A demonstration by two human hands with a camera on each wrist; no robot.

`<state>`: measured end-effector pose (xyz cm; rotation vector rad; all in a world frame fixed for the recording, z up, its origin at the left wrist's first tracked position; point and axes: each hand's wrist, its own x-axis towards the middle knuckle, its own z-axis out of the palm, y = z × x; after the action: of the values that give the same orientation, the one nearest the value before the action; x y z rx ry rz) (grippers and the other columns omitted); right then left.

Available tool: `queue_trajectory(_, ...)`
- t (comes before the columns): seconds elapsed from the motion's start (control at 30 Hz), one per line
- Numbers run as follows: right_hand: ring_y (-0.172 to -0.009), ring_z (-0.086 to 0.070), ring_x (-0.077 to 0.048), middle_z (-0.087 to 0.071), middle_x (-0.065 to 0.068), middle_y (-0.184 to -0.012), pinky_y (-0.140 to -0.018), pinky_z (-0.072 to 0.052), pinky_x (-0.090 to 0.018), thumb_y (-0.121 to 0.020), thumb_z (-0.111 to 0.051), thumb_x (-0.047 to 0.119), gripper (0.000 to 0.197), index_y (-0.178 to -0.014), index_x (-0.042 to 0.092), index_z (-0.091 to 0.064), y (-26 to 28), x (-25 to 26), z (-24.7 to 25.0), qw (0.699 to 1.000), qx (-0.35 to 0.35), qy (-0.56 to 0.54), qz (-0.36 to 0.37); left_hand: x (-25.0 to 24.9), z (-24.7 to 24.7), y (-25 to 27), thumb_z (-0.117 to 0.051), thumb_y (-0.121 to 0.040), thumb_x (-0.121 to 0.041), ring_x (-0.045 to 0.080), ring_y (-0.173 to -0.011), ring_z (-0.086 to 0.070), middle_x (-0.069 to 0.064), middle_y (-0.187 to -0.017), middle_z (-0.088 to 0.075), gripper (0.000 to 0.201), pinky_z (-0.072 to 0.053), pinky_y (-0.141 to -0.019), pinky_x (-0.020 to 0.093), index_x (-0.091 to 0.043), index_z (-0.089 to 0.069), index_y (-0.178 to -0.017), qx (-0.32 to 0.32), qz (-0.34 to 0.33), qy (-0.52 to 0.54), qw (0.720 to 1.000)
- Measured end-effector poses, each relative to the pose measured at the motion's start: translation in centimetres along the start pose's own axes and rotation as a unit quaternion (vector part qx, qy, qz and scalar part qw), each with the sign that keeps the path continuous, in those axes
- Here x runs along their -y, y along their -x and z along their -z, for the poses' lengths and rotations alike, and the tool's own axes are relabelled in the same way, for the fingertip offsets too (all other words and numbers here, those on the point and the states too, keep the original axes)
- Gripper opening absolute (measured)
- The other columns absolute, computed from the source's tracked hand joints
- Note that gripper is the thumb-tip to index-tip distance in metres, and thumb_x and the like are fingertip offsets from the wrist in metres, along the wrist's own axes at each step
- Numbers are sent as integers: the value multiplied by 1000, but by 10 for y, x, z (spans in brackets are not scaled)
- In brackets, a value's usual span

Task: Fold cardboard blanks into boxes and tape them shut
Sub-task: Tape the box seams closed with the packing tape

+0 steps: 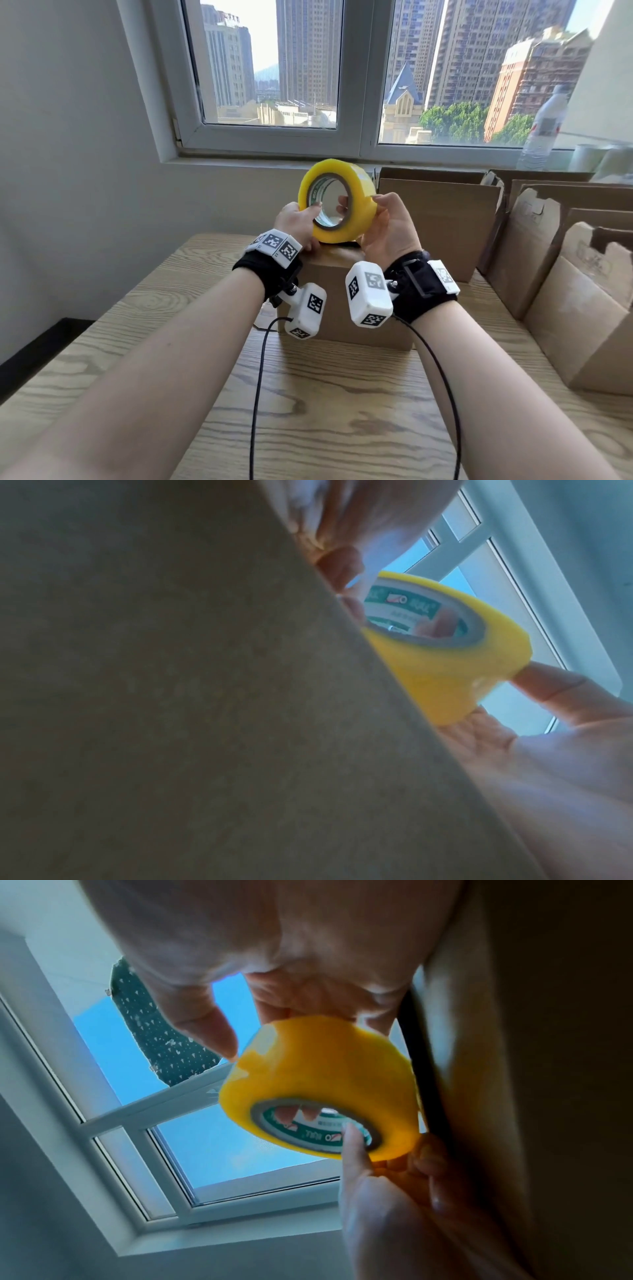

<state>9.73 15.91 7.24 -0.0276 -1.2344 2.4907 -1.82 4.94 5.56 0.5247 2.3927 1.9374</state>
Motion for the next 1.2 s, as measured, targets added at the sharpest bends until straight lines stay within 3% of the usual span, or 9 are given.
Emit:
queue_trajectory(0.13, -92, -66, -28, -71, -15, -94, -100, -44, -39, -94, -41, 18, 17, -99, 10, -55, -5, -4, -1, 999, -6, 34, 11, -4, 2, 4, -50, -100, -26, 14, -29, -47, 10, -65, -53, 18, -29, -28, 19, -10, -42, -104, -2, 1, 34, 999)
queue_trajectory(0.3, -61, -58, -18, -62, -4, -67, -71, -47, -32, -94, -39, 30, 35, -95, 6, -64, -4, 2, 5, 999, -11, -43, -7, -6, 4, 8, -72, -84, -34, 15, -33, -43, -1, -44, -46, 37, -31, -39, 23, -16, -44, -69, 1, 2, 27, 1000)
queue_trajectory(0.43, -53, -45, -16, -51, -2, -60, -62, -40, -27, -90, -43, 35, 38, -93, 5, -67, -2, 2, 7, 997, -15, -73, -18, -4, 6, 14, -81, -56, -49, 18, -49, -51, 7, -54, -58, 43, -42, -53, 32, -13, -57, -61, -18, -42, 40, 998)
queue_trajectory(0.57, -49, -43, -17, -50, -3, -58, -53, -40, -25, -86, -50, 33, 33, -102, 6, -59, -1, 0, 4, 999, -33, -38, -20, -2, 9, 22, -79, -71, -42, 13, -56, -55, -3, -59, -63, 30, -42, -58, 25, -16, -65, -66, -47, -80, -15, 996)
queue_trajectory(0.67, -49, -43, -18, -51, -4, -60, -56, -39, -26, -87, -53, 30, 20, -77, 14, -60, 1, 1, 3, 998, -43, -46, -22, -4, 9, 27, -79, -73, -43, 12, -53, -51, -10, -53, -55, 31, -38, -58, 24, -18, -64, -64, -70, -78, -33, 994)
queue_trajectory(0.83, -49, -47, -16, -56, -5, -64, -60, -40, -28, -91, -50, 27, 35, -62, 15, -67, 3, 2, 2, 997, -40, -70, -3, -6, 13, 26, -83, -59, -49, 15, -79, -69, -11, -75, -72, 31, -57, -81, 37, -29, -71, -78, -57, -56, 7, 997)
queue_trajectory(1.07, -53, -56, -15, -65, -8, -70, -76, -47, -30, -94, -44, 23, 49, -54, 13, -70, 3, 3, 3, 996, -31, -82, -2, -24, 9, 32, -82, -72, -37, 19, -122, -42, -5, -135, -45, 69, -38, -98, 30, -38, -51, -134, -133, -157, -239, 949)
queue_trajectory(1.13, -57, -56, -15, -66, -9, -75, -81, -48, -31, -95, -43, 22, 51, -53, 13, -70, 1, 3, 4, 996, -37, -84, -7, -25, 4, 26, -77, -81, -30, 21, -133, -34, -4, -146, -40, 75, -31, -111, 35, -38, -39, -145, -61, -154, -175, 971)
queue_trajectory(1.2, -60, -57, -15, -67, -9, -81, -82, -48, -32, -95, -42, 22, 46, -61, 11, -71, -2, 4, 5, 996, -36, -79, -16, -24, 1, 20, -72, -86, -14, 19, -121, -52, 2, -132, -58, 59, -39, -110, 40, -24, -50, -140, 5, -140, 14, 990)
